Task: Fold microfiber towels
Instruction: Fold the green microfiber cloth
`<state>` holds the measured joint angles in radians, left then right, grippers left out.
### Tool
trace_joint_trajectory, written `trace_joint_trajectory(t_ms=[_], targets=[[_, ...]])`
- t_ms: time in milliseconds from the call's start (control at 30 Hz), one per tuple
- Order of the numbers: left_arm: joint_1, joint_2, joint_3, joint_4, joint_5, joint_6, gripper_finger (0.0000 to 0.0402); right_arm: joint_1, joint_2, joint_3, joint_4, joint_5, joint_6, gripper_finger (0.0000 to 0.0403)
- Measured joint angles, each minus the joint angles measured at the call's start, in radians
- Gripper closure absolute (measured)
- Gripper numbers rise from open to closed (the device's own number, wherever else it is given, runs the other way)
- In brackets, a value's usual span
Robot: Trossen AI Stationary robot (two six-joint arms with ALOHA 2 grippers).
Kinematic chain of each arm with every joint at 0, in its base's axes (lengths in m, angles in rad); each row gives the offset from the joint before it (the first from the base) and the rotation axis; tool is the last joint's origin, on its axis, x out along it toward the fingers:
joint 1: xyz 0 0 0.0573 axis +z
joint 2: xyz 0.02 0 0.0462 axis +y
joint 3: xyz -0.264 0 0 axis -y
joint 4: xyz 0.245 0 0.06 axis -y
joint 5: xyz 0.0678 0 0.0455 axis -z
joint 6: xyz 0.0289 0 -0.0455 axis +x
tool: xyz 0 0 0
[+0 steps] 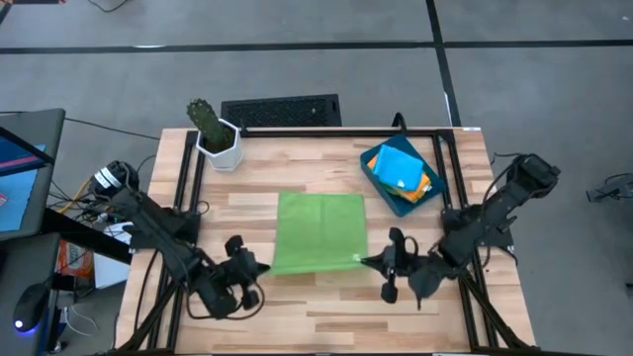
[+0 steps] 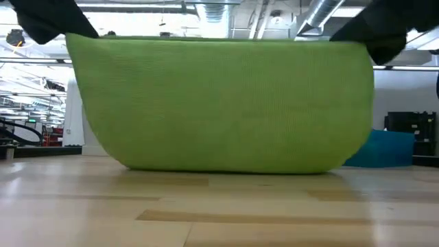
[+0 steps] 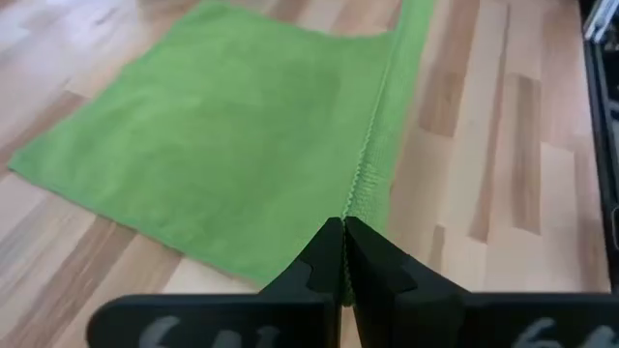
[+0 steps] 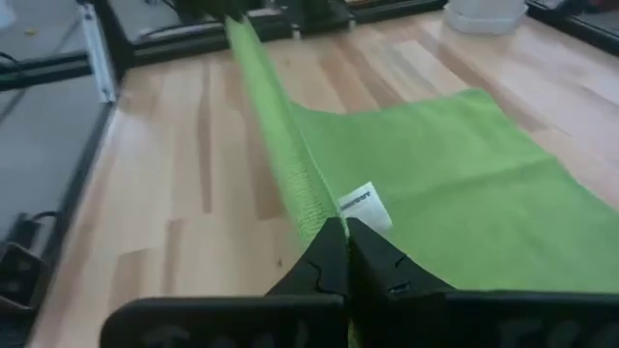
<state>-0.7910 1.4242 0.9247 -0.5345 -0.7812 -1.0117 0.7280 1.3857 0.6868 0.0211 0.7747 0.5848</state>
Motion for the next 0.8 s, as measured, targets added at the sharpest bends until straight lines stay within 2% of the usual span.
trace_joint_trajectory(t_ms=[200,400,567,700,800], targets=[[0.014,0.000,-0.027,0.016,-0.044,-0.010,0.0401,-0.039,0.101,0.000,0.014,0.017,0.095,0.0386],[0.116,0.000,-0.027,-0.042,-0.115,0.099,0.0401,-0.141,0.049,0.000,-0.053,0.016,0.065,0.0385],[0.213,0.000,-0.027,-0.107,-0.067,0.136,0.0401,-0.230,-0.009,0.000,-0.096,0.011,0.062,0.0387],[0.227,0.000,-0.027,-0.134,-0.012,0.109,0.0401,-0.246,-0.004,0.000,-0.087,-0.012,0.063,0.0386],[0.227,0.000,-0.027,-0.134,-0.011,0.111,0.0401,-0.251,0.020,0.000,-0.109,-0.009,0.082,0.0384]])
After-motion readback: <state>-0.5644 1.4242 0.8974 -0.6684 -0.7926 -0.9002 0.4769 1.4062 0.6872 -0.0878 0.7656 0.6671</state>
